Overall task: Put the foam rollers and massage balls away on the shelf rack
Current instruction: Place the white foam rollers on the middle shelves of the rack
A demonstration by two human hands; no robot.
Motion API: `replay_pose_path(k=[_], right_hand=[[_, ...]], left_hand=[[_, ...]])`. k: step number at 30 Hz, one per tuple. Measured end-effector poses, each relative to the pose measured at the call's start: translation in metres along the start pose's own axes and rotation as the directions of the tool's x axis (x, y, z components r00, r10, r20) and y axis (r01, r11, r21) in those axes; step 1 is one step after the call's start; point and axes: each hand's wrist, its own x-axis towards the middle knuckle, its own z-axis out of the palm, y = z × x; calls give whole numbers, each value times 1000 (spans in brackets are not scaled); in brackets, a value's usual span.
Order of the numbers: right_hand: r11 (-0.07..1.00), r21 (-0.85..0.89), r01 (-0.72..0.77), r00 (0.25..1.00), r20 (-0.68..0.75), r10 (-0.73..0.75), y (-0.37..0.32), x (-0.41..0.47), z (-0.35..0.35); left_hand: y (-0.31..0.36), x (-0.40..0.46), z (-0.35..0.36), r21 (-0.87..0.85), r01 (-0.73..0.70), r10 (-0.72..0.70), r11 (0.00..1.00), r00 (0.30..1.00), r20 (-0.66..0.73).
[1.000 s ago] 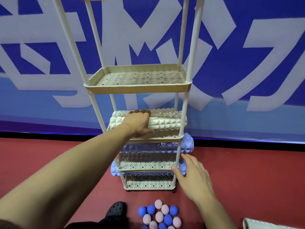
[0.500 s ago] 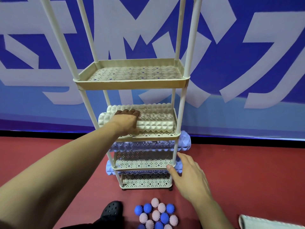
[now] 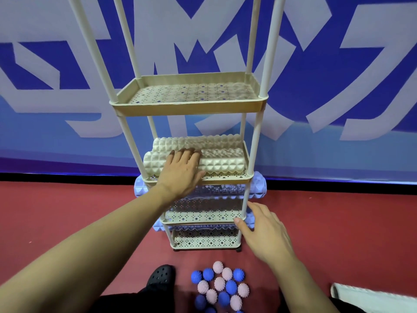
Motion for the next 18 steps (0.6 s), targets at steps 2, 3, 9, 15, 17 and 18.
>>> replay_pose_path(k=[2,3,9,15,17,18], right_hand=[[1000,-14,9,1000,-6,-9,0,-2,0],[1000,-21,12,1000,-6,-12,1,-2,0],[998,-53,16,1000,-17,-17,2,-11,-6],[994,-108,-11,999,33,14,19,-28,-6],[993,-109,-40,998,37,44,36,-32,-18],[992,-109,-63,997,35,67,46,-34,-25]], left_hand=[[14,-18,-2,-80,8,-17,997,993,-114],[23,-28,-3,-131,9,-28,991,990,-142],[82,-91,8,-284,30,-20,958,999,38],[138,-103,32,-362,49,14,931,986,167],[155,-98,37,-384,50,26,922,981,192],[163,-93,39,-390,50,37,919,977,212]])
